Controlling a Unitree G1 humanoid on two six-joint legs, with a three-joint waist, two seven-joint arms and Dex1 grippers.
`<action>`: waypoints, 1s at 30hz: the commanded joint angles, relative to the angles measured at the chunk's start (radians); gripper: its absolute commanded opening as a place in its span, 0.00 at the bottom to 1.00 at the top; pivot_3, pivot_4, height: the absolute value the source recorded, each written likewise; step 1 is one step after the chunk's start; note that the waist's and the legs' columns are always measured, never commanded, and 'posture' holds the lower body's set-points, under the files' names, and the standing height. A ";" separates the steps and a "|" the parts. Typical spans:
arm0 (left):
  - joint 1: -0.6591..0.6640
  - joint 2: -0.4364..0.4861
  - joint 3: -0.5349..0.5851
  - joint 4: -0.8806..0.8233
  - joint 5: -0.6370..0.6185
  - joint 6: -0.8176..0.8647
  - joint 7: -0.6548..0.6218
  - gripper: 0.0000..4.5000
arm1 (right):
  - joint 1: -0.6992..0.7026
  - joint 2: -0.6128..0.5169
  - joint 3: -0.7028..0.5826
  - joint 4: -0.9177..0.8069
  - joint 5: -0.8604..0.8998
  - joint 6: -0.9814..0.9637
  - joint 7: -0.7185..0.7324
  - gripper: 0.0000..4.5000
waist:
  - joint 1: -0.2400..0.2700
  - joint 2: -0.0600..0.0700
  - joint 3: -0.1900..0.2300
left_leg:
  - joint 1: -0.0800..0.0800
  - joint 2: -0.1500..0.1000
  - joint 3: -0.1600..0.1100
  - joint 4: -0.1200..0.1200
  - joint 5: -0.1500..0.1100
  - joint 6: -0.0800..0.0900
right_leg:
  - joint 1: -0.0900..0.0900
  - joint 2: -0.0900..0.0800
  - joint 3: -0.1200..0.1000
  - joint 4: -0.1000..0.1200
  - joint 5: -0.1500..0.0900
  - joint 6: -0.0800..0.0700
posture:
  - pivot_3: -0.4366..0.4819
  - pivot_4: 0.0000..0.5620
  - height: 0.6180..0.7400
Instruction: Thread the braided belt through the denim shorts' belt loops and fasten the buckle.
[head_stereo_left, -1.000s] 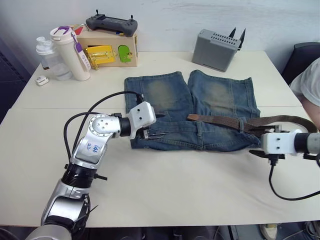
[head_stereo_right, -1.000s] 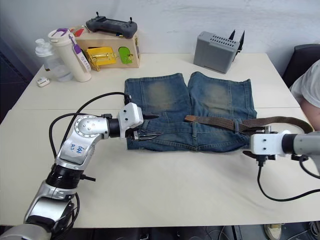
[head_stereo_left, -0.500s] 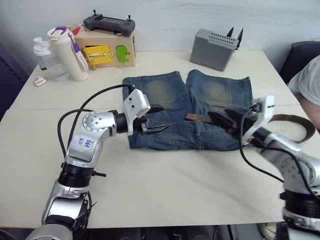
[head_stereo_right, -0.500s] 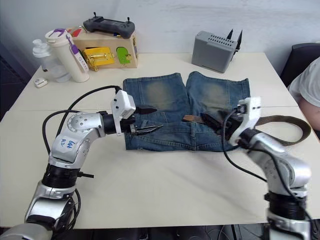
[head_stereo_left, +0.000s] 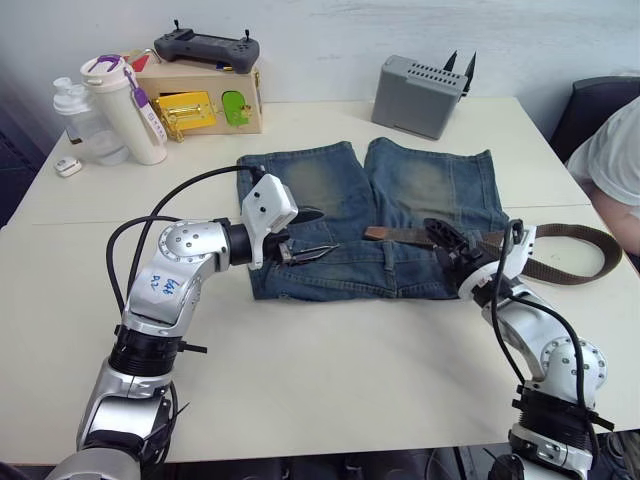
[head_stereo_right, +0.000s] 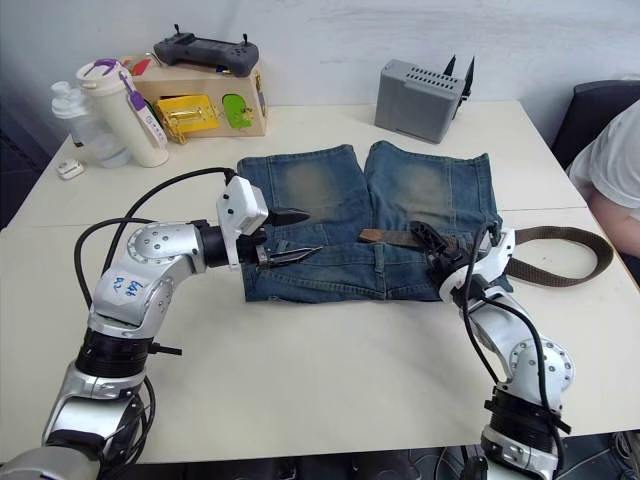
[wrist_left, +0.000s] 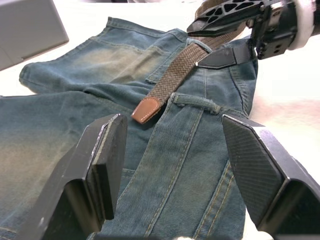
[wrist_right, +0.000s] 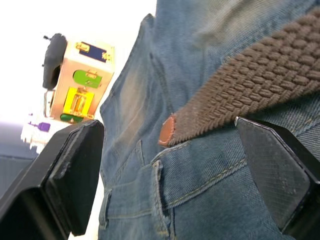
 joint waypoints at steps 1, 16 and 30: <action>-0.011 0.012 0.014 -0.042 -0.016 0.001 0.007 0.74 | -0.007 0.007 0.021 0.023 -0.013 -0.018 0.024 1.00 | 0.002 0.000 0.000 | 0.000 0.000 0.000 0.000 0.000 0.000 | 0.000 0.000 0.000 0.000 0.000 0.000 | 0.48 0.27 0.97; -0.021 0.042 0.008 -0.031 -0.012 -0.003 0.008 0.74 | -0.115 0.038 0.108 0.240 -0.215 -0.080 0.225 1.00 | -0.007 0.000 0.000 | 0.000 0.000 0.000 0.000 0.000 0.000 | 0.000 0.000 0.001 -0.001 0.000 0.000 | 0.48 0.27 0.97; -0.015 0.077 -0.041 0.016 0.050 -0.116 -0.020 0.74 | -0.168 -0.061 -0.004 0.223 -0.176 0.022 0.257 0.01 | -0.011 0.000 0.000 | 0.000 0.000 0.001 -0.002 0.000 0.000 | -0.001 -0.001 0.001 -0.001 0.000 0.000 | 0.48 0.27 0.97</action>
